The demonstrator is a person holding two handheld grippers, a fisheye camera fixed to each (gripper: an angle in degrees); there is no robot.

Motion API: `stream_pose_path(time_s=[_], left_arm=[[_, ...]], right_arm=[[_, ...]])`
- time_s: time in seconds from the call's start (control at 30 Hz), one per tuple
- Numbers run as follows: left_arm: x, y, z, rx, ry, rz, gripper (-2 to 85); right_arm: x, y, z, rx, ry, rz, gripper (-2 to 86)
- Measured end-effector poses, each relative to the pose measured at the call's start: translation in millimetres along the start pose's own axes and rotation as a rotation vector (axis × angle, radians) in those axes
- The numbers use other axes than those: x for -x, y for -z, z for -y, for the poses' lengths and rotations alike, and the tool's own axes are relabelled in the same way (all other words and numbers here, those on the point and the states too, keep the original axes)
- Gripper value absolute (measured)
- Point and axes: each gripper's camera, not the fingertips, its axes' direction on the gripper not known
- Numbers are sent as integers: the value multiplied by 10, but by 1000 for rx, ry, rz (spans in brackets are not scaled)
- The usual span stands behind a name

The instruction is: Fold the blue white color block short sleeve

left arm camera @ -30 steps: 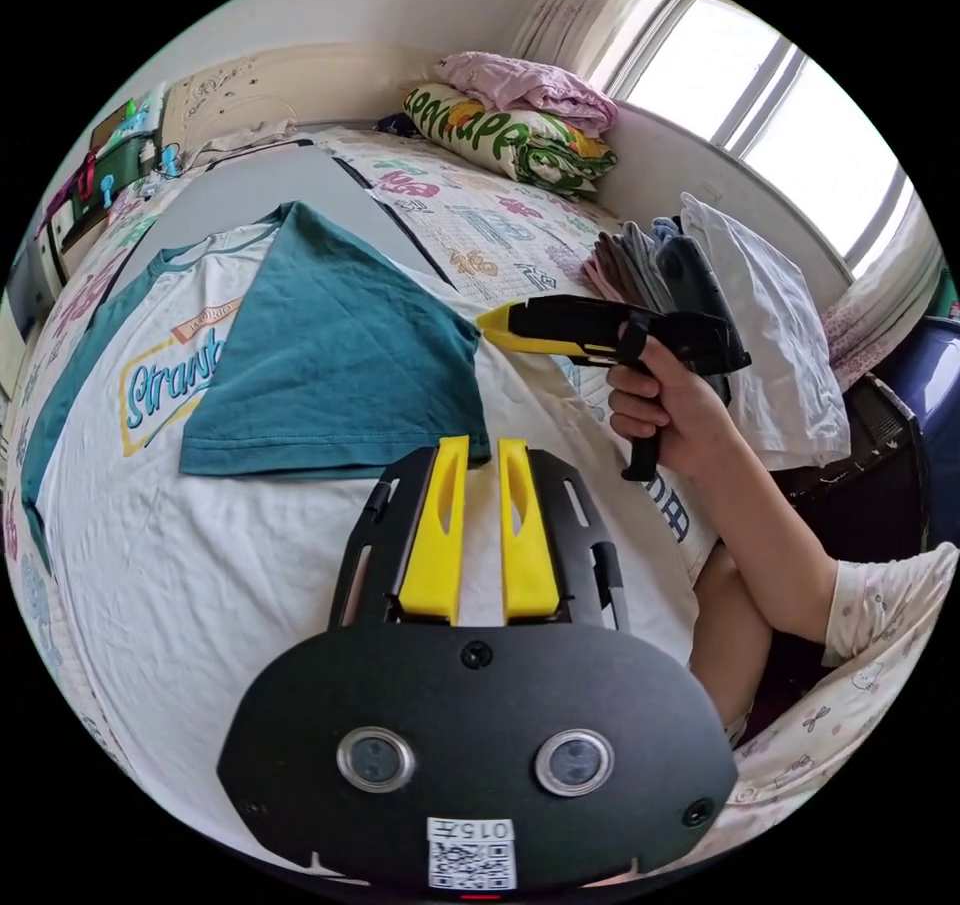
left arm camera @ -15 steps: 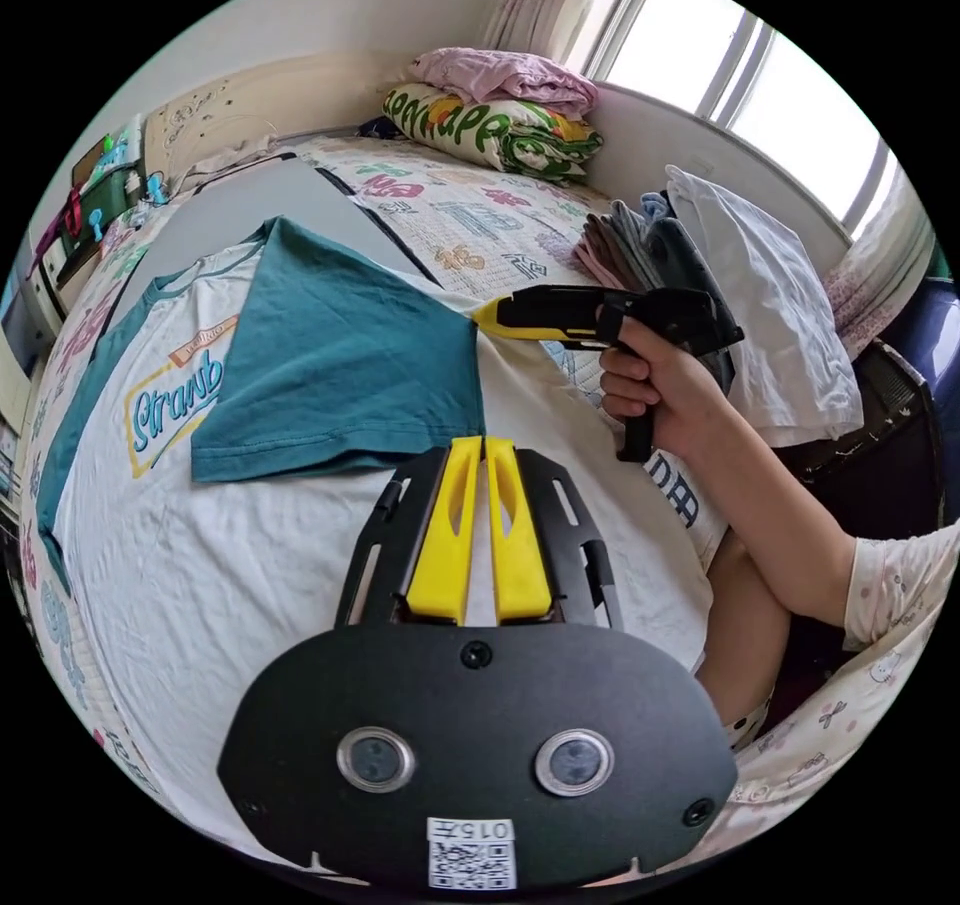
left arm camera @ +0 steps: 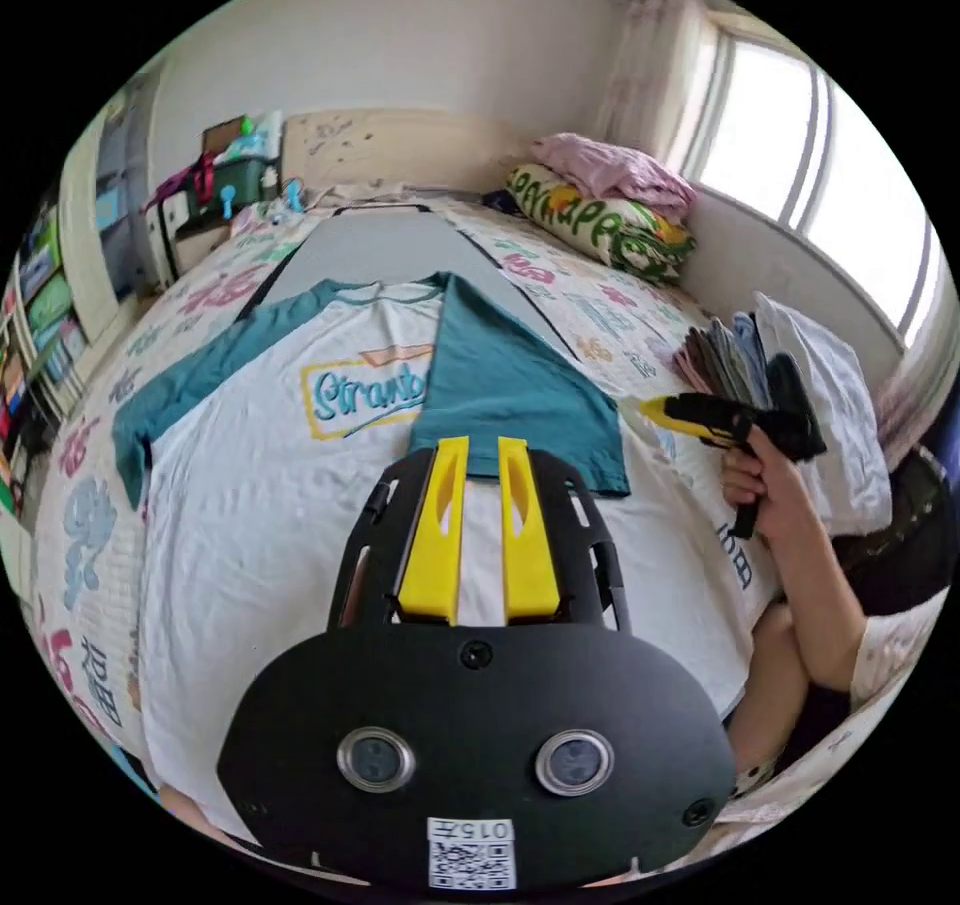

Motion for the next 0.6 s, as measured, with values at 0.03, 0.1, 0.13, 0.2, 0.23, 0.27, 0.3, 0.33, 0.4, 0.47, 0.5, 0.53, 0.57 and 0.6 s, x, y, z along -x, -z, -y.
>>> stream_pose_path(time_s=[0.03, 0.1, 0.13, 0.2, 0.23, 0.27, 0.3, 0.33, 0.4, 0.47, 0.5, 0.53, 0.57, 0.6], left_arm=[[192, -35, 7, 11, 76, -30, 66], [381, -103, 0, 24, 140, -58, 74], [430, -148, -10, 31, 145, -59, 79], [429, -203, 13, 58, 120, -75, 83], [401, -236, 35, 74, 92, -77, 83], [378, -277, 60, 96, 73, -68, 83], [371, -301, 73, 109, 68, -63, 82], [374, -355, 99, 138, 62, -63, 78], [433, -372, 108, 136, 89, -64, 68], [573, -394, 102, 131, 141, -115, 53], [611, -401, 99, 130, 155, -131, 49], [685, -417, 93, 128, 183, -163, 38], [744, -434, 88, 126, 203, -190, 28], [763, -443, 88, 127, 210, -197, 23]], right_arm=[[179, 64, -75, -28, 97, 1, 31], [479, 88, -191, -12, 288, 30, 39], [663, 36, -265, 60, 414, 44, 47], [851, -60, -388, 130, 521, 26, 57], [934, -119, -468, 149, 570, 9, 59], [1001, -191, -527, 185, 604, -13, 66], [1029, -233, -551, 210, 619, -24, 70], [1077, -316, -596, 259, 646, -41, 77], [1123, -422, -660, 302, 676, -62, 84], [1150, -524, -711, 311, 667, -104, 84], [1158, -548, -724, 315, 669, -117, 82], [1173, -602, -751, 336, 673, -148, 80], [1190, -659, -785, 363, 680, -178, 77], [1205, -662, -806, 355, 688, -181, 76]])
